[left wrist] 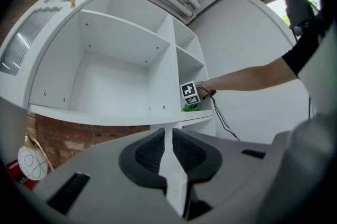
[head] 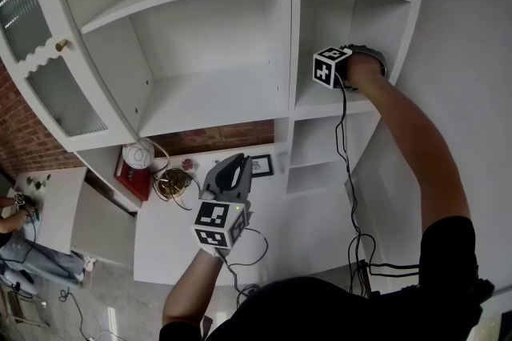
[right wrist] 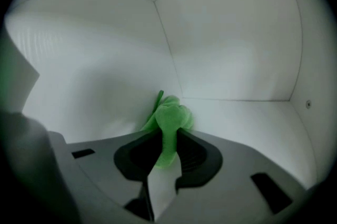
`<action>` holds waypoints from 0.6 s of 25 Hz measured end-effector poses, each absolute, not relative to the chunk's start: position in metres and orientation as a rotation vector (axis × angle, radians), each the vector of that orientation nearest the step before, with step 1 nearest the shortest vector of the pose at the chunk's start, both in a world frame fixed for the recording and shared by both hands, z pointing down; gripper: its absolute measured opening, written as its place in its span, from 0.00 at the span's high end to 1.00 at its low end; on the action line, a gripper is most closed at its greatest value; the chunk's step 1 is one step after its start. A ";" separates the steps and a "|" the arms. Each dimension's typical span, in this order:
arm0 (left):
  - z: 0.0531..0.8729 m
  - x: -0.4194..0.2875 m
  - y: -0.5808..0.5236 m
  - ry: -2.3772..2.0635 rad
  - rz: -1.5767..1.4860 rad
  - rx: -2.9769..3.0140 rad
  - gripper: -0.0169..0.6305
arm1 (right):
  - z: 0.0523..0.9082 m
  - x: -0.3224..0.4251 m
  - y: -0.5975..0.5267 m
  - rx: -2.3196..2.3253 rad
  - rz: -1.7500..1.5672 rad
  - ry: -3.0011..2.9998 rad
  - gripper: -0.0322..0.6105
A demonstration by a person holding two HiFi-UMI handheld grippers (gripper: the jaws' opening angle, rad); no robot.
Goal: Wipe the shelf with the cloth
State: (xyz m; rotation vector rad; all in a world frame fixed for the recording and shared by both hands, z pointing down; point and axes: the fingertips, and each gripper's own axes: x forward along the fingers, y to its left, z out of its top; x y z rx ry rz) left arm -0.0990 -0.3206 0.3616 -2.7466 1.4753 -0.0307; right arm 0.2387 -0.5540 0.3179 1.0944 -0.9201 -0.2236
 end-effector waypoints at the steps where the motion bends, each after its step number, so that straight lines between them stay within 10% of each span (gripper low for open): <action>1: 0.362 -0.099 -0.320 1.473 -0.032 -2.749 0.90 | 0.316 0.242 -0.552 1.085 -0.251 -0.885 0.83; 8: 0.362 -0.093 -0.317 1.455 -0.019 -2.774 0.90 | 0.274 0.210 -0.546 1.255 -0.414 -1.161 0.83; 15: 0.371 -0.075 -0.311 1.437 -0.052 -2.793 0.90 | 0.253 0.141 -0.511 1.261 0.088 -2.113 0.83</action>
